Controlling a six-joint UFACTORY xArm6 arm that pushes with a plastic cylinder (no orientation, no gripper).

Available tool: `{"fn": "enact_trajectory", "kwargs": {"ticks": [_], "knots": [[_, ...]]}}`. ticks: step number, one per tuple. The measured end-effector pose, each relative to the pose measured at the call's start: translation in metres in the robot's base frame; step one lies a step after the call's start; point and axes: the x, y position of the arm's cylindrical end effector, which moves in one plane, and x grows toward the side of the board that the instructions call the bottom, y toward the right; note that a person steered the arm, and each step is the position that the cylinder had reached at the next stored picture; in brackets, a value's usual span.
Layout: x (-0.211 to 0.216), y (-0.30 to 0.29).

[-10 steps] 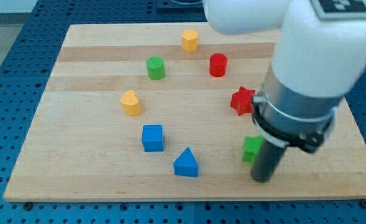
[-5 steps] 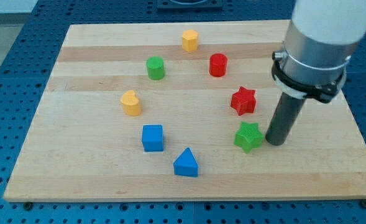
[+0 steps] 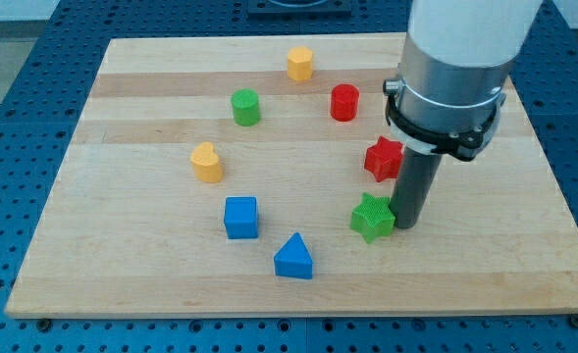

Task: Place the green star at the top right side of blue triangle

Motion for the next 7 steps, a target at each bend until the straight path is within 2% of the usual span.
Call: {"fn": "enact_trajectory", "kwargs": {"ticks": [5, 6, 7], "knots": [[0.000, -0.014], [0.000, 0.012], [0.004, 0.097]]}}
